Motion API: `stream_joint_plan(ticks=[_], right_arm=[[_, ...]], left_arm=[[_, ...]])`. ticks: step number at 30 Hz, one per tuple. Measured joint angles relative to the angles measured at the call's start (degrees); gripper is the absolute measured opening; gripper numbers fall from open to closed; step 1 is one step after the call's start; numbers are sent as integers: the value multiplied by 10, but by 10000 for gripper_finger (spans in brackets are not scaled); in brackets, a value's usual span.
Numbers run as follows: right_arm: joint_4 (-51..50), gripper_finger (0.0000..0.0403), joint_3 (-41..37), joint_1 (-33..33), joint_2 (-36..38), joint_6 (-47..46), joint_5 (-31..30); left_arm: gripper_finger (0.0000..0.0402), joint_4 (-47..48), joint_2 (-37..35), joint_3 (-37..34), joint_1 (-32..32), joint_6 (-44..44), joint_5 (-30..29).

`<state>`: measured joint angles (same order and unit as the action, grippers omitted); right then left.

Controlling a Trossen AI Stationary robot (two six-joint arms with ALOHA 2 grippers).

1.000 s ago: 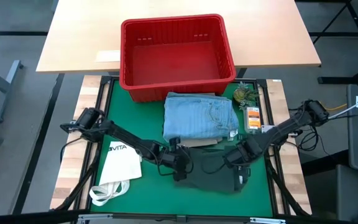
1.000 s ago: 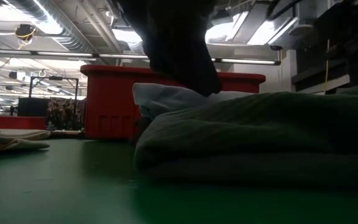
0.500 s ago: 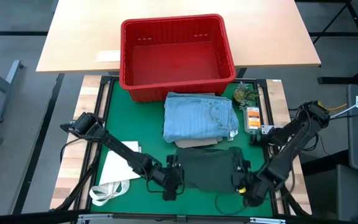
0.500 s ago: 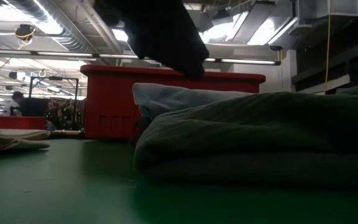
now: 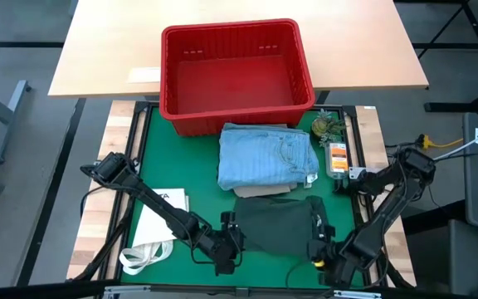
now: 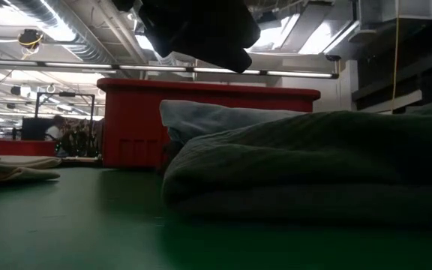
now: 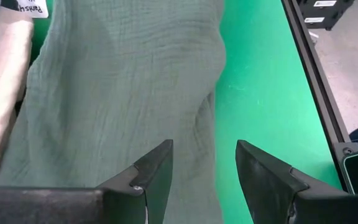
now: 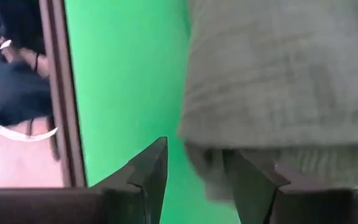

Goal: Fold laundry
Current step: Fold the green polo shirt

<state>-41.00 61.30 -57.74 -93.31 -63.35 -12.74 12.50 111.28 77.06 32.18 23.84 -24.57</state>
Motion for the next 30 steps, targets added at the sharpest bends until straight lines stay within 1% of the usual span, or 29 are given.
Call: stream_joint_plan(ticks=[3, 8, 11, 17, 19, 21, 23, 26, 27, 28, 30], right_arm=[[7, 156, 0, 0, 0, 1, -23], [9, 156, 0, 0, 1, 1, -32], [9, 156, 0, 0, 1, 1, -49], [9, 150, 0, 0, 1, 1, -52], [8, 134, 0, 0, 1, 1, -52], [5, 111, 0, 0, 1, 2, -52], [5, 81, 0, 0, 1, 2, -51], [5, 26, 0, 0, 1, 6, -45], [5, 14, 0, 0, 1, 6, -43], [5, 9, 0, 0, 1, 6, -42], [5, 14, 0, 0, 1, 6, -37]], left_arm=[[169, -2, 0, 0, 0, 0, 0], [169, -2, 0, 0, -2, 0, -1], [169, -2, 2, 0, -2, 1, -1], [169, -5, 32, 0, 2, 36, 4], [169, -6, 45, 0, 3, 42, 3], [169, -6, 59, 0, 3, 45, 3], [169, -6, 74, 0, 2, 45, 2], [169, -6, 94, 0, 1, 45, 3], [169, -7, 100, 0, 1, 45, 3], [169, -7, 106, 0, 1, 45, 3], [169, -10, 113, 0, 1, 45, 3]])
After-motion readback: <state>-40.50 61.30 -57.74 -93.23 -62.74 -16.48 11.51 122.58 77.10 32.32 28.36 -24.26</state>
